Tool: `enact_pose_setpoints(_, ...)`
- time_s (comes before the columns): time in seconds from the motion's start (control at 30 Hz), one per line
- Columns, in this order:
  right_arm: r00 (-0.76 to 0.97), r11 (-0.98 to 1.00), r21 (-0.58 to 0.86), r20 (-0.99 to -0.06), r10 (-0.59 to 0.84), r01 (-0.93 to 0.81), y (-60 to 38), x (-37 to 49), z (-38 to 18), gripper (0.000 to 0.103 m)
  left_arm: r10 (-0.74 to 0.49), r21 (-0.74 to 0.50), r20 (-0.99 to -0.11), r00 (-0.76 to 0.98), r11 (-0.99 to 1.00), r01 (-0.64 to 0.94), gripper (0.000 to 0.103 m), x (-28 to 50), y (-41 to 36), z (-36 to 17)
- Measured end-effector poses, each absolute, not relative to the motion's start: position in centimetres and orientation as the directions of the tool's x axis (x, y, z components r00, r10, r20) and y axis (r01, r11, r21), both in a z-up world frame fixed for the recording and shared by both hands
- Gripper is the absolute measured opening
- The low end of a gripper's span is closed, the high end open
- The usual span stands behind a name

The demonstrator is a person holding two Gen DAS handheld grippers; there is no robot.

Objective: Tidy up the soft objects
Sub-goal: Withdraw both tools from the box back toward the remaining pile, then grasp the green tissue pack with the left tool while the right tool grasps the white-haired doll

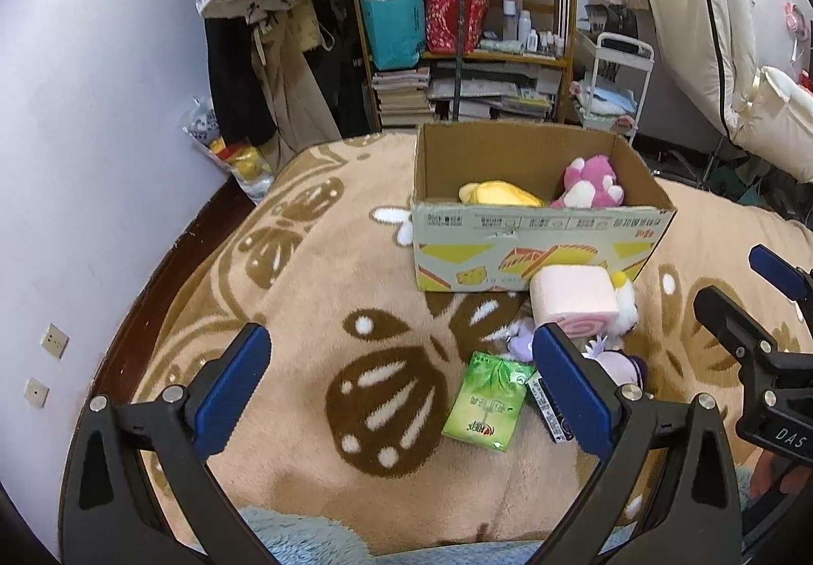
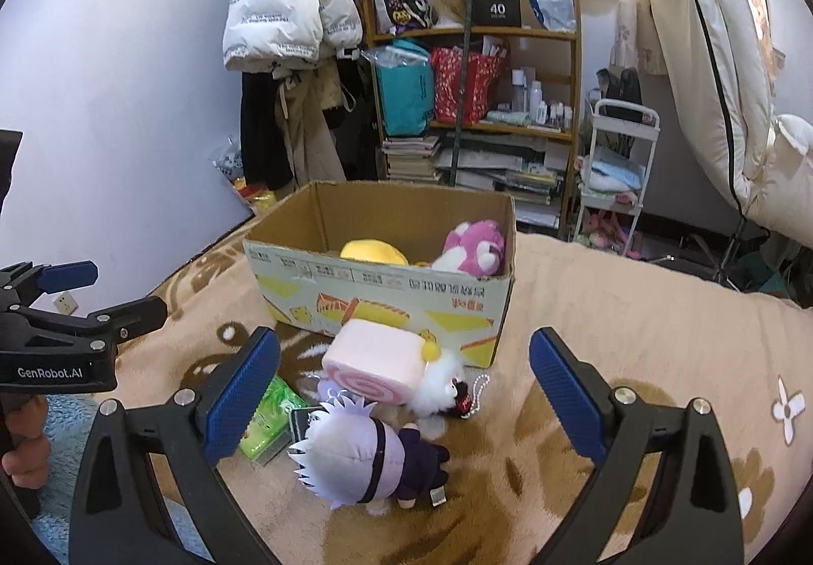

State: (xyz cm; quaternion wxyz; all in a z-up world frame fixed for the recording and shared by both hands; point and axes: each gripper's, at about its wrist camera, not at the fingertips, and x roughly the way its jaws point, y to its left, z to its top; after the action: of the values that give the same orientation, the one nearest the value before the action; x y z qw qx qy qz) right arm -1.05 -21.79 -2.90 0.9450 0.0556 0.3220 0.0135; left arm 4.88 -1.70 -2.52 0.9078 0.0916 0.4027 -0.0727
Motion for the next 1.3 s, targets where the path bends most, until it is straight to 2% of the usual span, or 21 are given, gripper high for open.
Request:
enact_pose_setpoints(0.37, 0.684, 0.991, 0.130, -0.721, 0.109, -0.021, -20.8, 1.2, -6.4, 0.103, -0.118, 0.030, -0.822, 0.557, 0.968, 0.249, 0.101, 7.1, -2.3, -5.3)
enact_pose_setpoints(0.83, 0.480, 0.989, 0.135, -0.865, 0.147, -0.060, -19.3, 3.5, -11.2, 0.103, -0.099, 0.018, -0.910, 0.403, 0.961, 0.275, 0.101, 9.3, -3.5, -9.7)
enact_pose_setpoints(1.3, 0.358, 0.993, 0.083, -0.927, 0.108, -0.084, -18.0, 4.2, -13.8, 0.103, -0.080, -0.005, -0.967, 0.242, 0.955, 0.297, 0.101, 10.3, -4.0, -14.1)
